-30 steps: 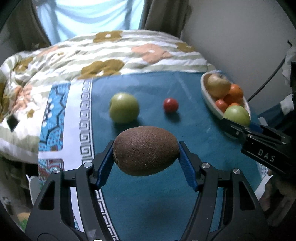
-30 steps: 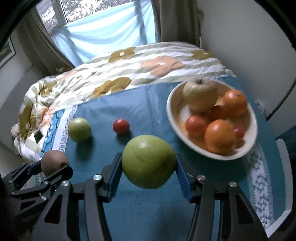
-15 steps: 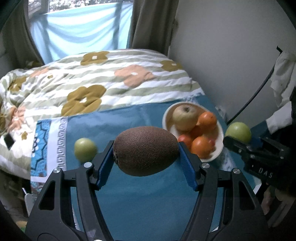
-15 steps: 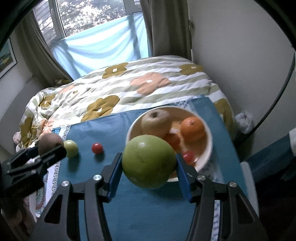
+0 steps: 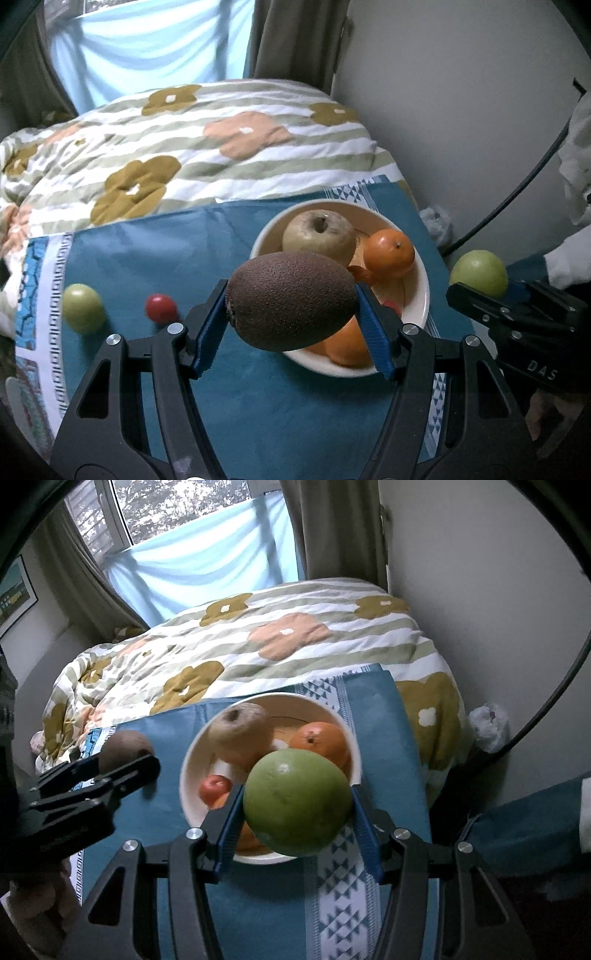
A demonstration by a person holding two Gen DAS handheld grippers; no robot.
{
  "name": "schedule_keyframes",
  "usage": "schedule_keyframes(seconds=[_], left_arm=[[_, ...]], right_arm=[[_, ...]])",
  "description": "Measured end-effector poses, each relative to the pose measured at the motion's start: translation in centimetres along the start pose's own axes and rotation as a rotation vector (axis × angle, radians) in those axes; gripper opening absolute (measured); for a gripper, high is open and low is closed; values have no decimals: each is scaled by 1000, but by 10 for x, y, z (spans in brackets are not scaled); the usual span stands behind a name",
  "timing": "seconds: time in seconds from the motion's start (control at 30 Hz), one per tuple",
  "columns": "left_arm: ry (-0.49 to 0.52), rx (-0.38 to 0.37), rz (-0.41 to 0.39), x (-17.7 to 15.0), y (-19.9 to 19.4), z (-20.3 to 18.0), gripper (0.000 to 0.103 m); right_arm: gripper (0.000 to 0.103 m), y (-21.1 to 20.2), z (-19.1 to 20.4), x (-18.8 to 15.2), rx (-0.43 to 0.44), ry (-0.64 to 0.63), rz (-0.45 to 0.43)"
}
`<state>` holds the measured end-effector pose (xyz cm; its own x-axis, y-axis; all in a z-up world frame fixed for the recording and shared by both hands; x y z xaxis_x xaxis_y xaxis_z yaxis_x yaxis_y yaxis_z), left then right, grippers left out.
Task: Organize fruits
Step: 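Carry the kiwi into the bowl and open the left gripper, then lower the large green apple into the bowl and open the right gripper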
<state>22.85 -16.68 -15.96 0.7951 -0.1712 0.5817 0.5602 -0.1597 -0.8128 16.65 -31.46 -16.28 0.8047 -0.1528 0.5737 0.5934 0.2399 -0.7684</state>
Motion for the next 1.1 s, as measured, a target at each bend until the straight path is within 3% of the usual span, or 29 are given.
schedule_keyframes(seconds=[0.5, 0.53, 0.57, 0.63, 1.1], left_arm=[[8, 41, 27, -6, 46, -32, 72], [8, 37, 21, -6, 45, -32, 75], [10, 35, 12, -5, 43, -33, 88], [10, 43, -7, -4, 40, -32, 103], [-37, 84, -29, -13, 10, 7, 103]], right_arm=[[51, 14, -38, 2, 42, -5, 42], [51, 14, -39, 2, 43, -4, 43], [51, 14, -38, 2, 41, -5, 43], [51, 14, -38, 2, 42, -5, 42], [51, 15, -25, 7, 63, -32, 34]])
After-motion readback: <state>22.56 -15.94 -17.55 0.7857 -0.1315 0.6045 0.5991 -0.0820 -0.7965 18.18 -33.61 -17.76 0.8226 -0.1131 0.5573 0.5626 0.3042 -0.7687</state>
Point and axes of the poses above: each gripper's, at about its wrist camera, not at the fingertips, and y roughly the way its jaws point, z to its left, x to its top, the point moved 2 cm from there along y, roughly the way its jaws point, and after that the axes turned 10 degrees about x, right-handed, at the moved point
